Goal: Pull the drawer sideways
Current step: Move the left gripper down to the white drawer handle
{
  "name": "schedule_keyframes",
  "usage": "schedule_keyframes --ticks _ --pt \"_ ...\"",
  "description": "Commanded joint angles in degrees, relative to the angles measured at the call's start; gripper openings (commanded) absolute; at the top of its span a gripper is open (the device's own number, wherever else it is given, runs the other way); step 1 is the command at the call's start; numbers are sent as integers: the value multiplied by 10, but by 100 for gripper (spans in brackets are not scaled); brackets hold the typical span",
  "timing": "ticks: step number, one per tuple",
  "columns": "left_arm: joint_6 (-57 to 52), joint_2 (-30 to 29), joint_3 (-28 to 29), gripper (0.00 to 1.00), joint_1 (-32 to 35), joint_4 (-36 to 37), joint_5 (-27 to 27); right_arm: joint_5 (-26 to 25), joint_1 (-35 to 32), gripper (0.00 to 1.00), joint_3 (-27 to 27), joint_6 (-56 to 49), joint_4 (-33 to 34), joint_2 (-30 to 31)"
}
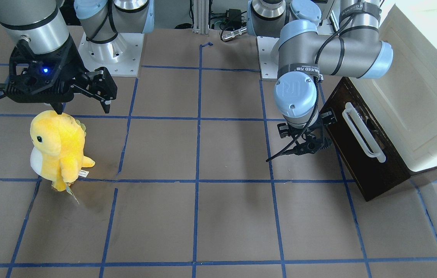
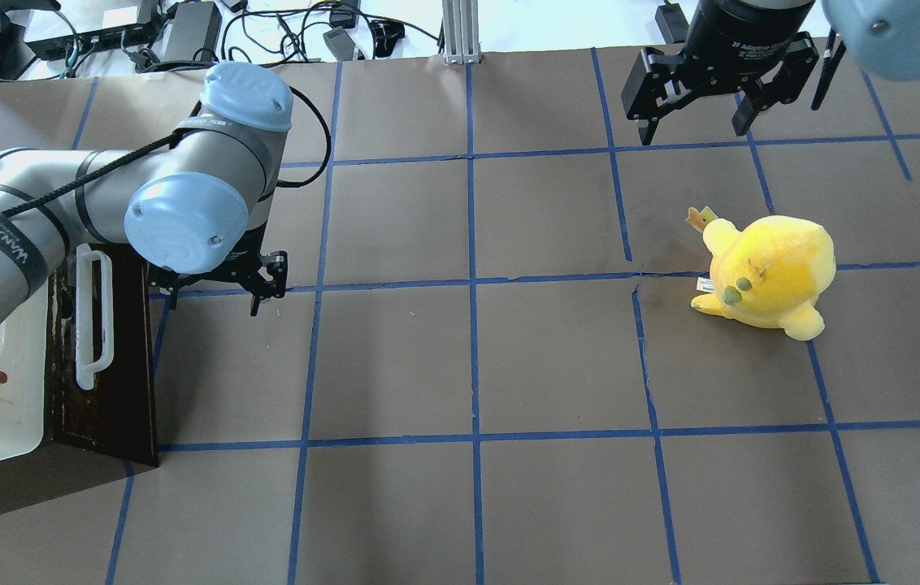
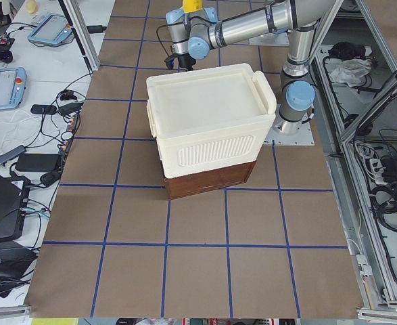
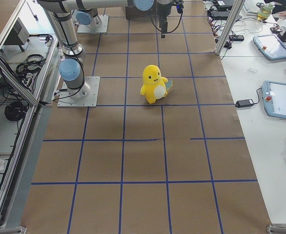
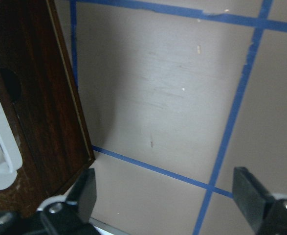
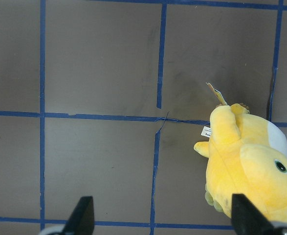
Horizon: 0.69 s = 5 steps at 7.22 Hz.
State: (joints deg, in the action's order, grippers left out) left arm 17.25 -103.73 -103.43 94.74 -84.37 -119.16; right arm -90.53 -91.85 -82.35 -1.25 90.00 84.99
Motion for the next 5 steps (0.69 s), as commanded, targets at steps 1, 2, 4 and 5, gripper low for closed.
schedule_keyframes --ticks 1,2,4,5 --pt "8 -39 -9 100 14 -5 -116 0 0 100 0 0 0 0" --pt "11 -56 -11 100 27 -22 -171 0 0 100 0 0 0 0" --pt "68 -88 -13 100 49 -64 -284 0 0 100 0 0 0 0" --pt "114 -96 -16 100 50 -93 -332 0 0 100 0 0 0 0"
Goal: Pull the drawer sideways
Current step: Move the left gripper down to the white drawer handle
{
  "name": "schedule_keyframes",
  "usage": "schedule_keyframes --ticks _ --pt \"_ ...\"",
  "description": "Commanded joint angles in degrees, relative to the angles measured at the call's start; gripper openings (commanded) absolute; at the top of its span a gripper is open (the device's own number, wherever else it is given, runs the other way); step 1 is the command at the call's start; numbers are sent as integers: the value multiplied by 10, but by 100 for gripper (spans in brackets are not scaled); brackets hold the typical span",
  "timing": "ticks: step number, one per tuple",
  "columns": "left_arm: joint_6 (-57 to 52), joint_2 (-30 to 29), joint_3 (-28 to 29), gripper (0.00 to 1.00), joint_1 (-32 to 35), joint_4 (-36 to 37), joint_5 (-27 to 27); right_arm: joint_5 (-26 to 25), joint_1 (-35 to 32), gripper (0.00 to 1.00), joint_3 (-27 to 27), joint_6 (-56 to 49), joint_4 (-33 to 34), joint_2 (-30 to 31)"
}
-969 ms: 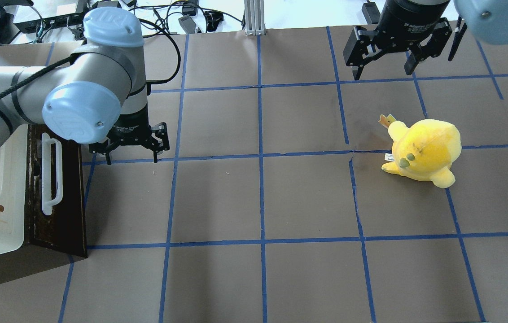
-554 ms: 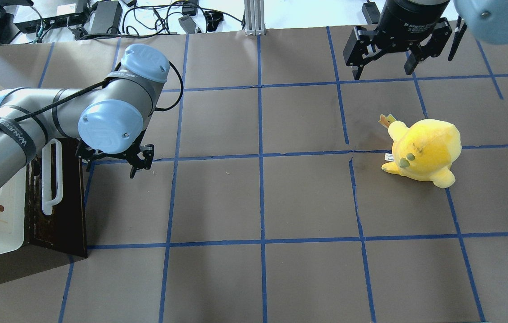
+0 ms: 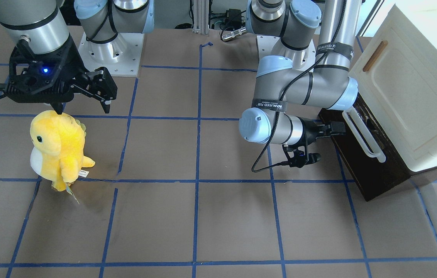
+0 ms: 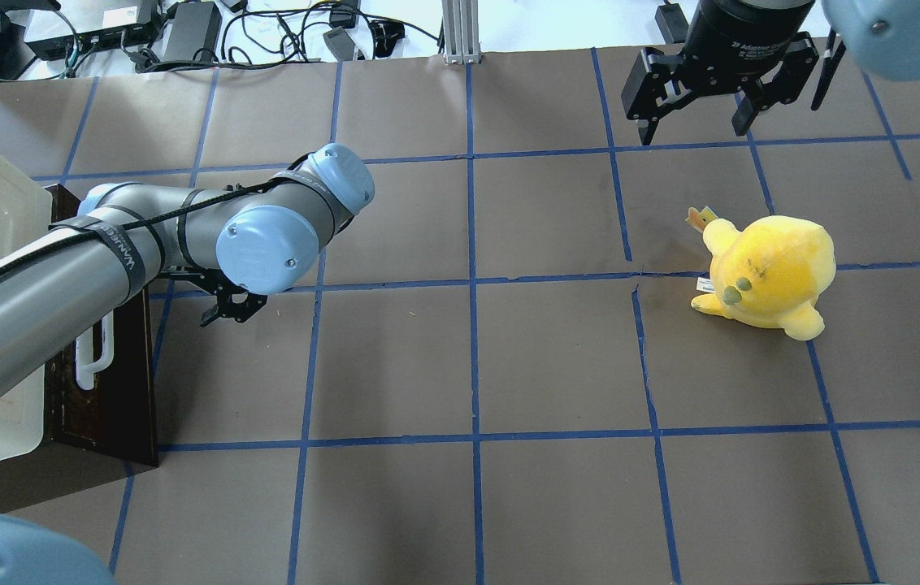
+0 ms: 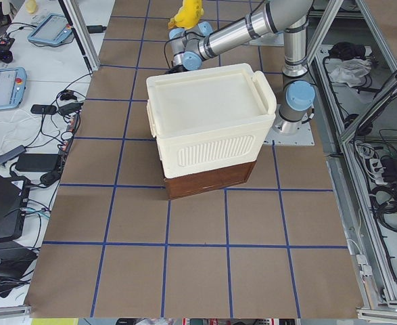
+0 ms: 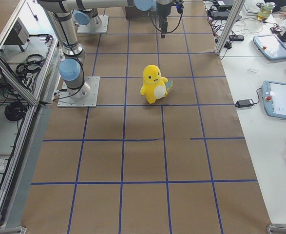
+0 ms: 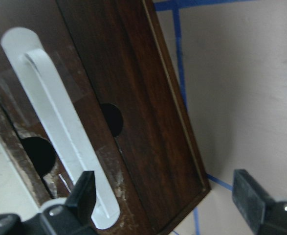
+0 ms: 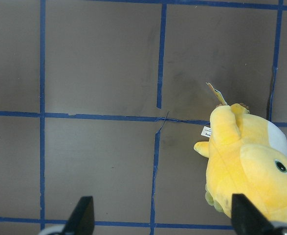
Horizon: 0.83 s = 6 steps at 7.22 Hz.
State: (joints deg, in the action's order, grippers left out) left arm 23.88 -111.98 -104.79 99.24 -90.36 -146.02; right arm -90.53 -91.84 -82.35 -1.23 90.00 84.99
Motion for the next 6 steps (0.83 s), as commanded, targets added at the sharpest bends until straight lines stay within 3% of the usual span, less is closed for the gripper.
schedule_keyframes --ticks 1,2,6 --pt "63 -17 -4 100 5 -35 -103 0 0 100 0 0 0 0" --pt "64 -21 -5 100 4 -38 -129 0 0 100 0 0 0 0" --pt "74 -21 6 100 -17 -45 -135 0 0 100 0 0 0 0"
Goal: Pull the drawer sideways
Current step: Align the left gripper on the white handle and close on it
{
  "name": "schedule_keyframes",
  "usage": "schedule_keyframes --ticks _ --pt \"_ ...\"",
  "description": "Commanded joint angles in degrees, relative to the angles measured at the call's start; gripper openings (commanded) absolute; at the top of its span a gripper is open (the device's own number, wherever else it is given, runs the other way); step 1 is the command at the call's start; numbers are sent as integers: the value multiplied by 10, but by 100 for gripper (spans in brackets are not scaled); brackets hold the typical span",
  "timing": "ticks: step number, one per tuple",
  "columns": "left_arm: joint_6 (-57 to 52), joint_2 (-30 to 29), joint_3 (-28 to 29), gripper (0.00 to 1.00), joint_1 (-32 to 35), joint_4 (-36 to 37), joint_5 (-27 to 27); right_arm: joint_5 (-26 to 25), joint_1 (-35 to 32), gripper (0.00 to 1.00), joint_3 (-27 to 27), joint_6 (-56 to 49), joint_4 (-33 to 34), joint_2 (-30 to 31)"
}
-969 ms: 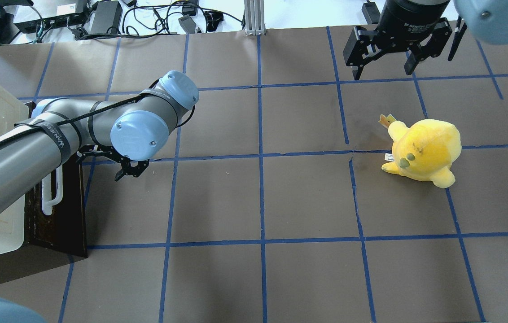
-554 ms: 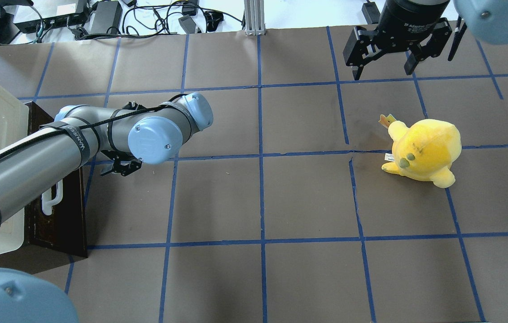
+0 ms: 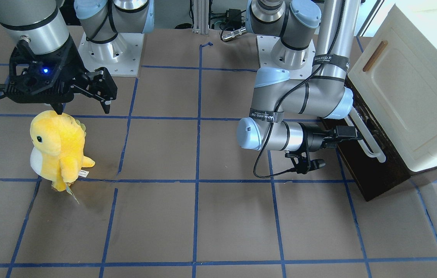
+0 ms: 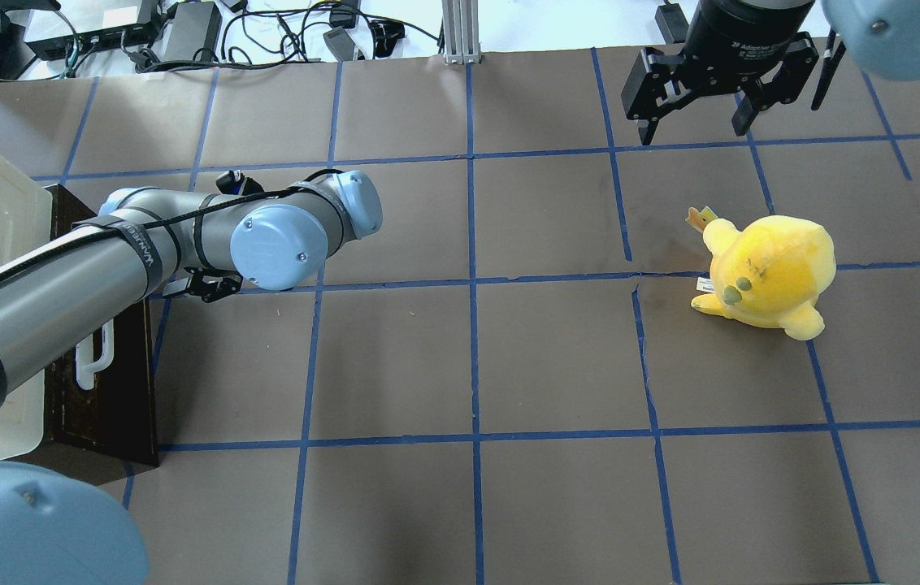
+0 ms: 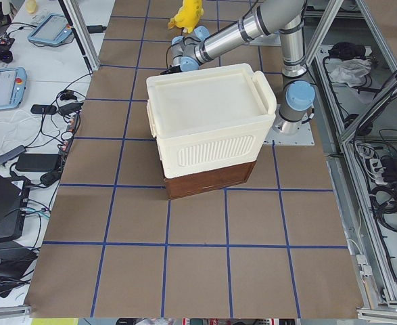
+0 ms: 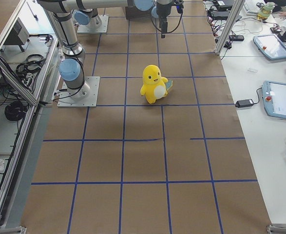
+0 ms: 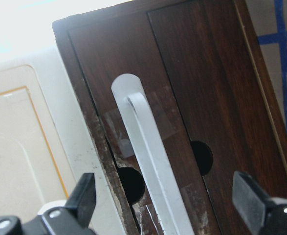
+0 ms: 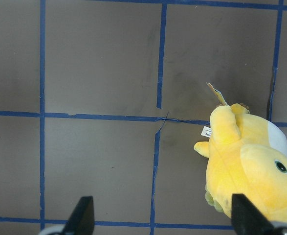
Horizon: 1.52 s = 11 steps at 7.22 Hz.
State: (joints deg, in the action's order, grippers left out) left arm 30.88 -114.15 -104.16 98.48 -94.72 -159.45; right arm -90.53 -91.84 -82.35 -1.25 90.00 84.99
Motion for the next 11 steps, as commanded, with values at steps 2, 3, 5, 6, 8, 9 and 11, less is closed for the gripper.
schedule_keyframes --ticks 2,3,5,6,8,9,11 --pt "5 -1 -6 100 -27 -5 -2 0 0 100 0 0 0 0" --pt "5 -2 -7 100 -32 -8 -2 0 0 100 0 0 0 0" --pt "16 -12 -10 100 -32 -34 -10 0 0 100 0 0 0 0" --pt "22 -16 -10 100 -32 -36 -19 -1 0 100 0 0 0 0" --pt "23 -27 -13 100 -33 -42 -19 0 0 100 0 0 0 0" --pt "23 -21 -11 100 -39 -84 -19 0 0 100 0 0 0 0" --pt "30 -20 -11 99 -40 -94 -19 0 0 100 0 0 0 0"
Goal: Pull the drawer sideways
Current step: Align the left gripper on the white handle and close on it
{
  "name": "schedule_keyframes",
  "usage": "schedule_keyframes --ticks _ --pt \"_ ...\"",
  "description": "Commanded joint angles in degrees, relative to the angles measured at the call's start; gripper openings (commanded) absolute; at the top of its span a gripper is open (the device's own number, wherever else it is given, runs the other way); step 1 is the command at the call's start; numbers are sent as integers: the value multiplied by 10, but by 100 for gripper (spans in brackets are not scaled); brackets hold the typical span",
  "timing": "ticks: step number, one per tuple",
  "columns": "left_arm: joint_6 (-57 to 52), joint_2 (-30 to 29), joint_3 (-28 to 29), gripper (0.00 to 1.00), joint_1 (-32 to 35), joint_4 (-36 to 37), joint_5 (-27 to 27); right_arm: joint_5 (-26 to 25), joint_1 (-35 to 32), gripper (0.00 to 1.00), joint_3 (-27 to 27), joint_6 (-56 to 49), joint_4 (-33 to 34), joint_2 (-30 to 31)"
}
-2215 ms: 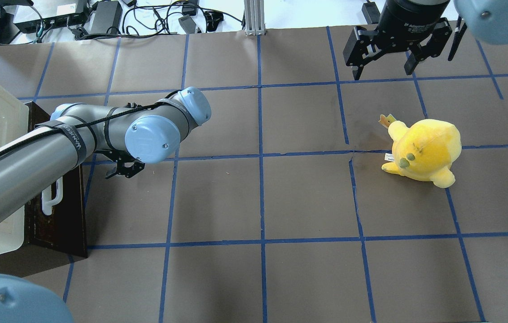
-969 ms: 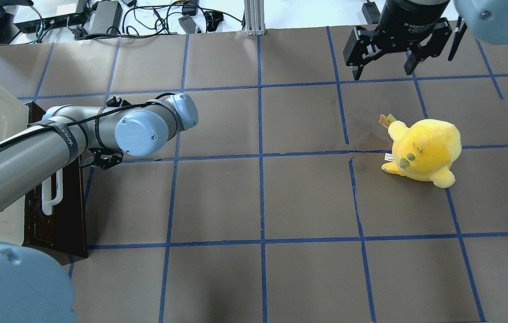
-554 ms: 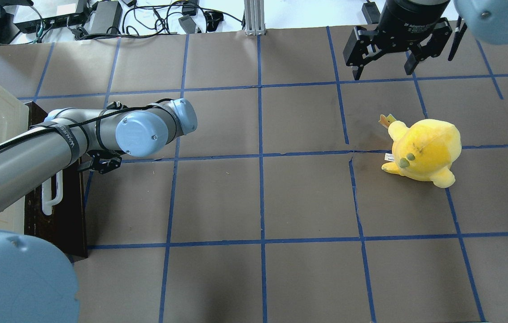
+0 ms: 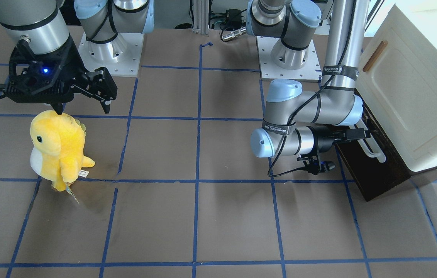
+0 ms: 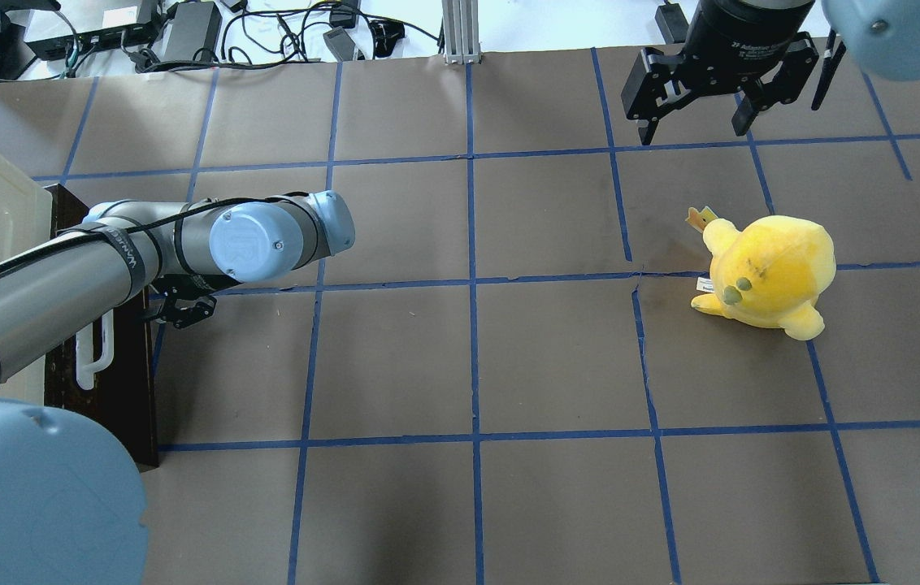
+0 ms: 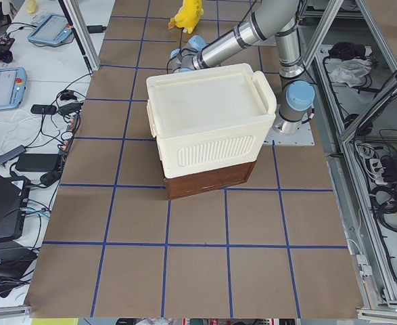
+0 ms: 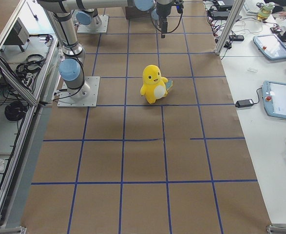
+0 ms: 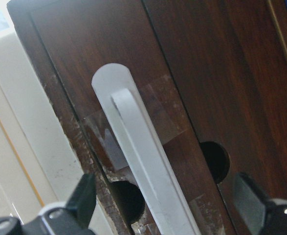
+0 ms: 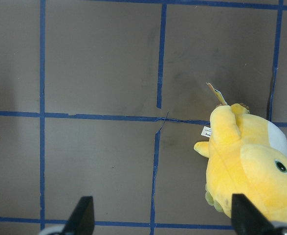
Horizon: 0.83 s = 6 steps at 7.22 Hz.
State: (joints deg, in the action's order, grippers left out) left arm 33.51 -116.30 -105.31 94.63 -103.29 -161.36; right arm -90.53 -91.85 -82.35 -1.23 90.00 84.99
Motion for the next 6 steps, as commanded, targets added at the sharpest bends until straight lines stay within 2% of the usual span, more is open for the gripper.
schedule_keyframes --ticks 1,2,4,6 --pt "18 -1 -1 94 -1 -9 0 0 0 100 0 0 0 0" --pt "37 0 -2 94 -1 -23 1 0 0 100 0 0 0 0" --pt "77 -1 -3 87 -1 -33 1 0 0 100 0 0 0 0" --pt "91 6 -3 70 -1 -35 7 0 0 100 0 0 0 0"
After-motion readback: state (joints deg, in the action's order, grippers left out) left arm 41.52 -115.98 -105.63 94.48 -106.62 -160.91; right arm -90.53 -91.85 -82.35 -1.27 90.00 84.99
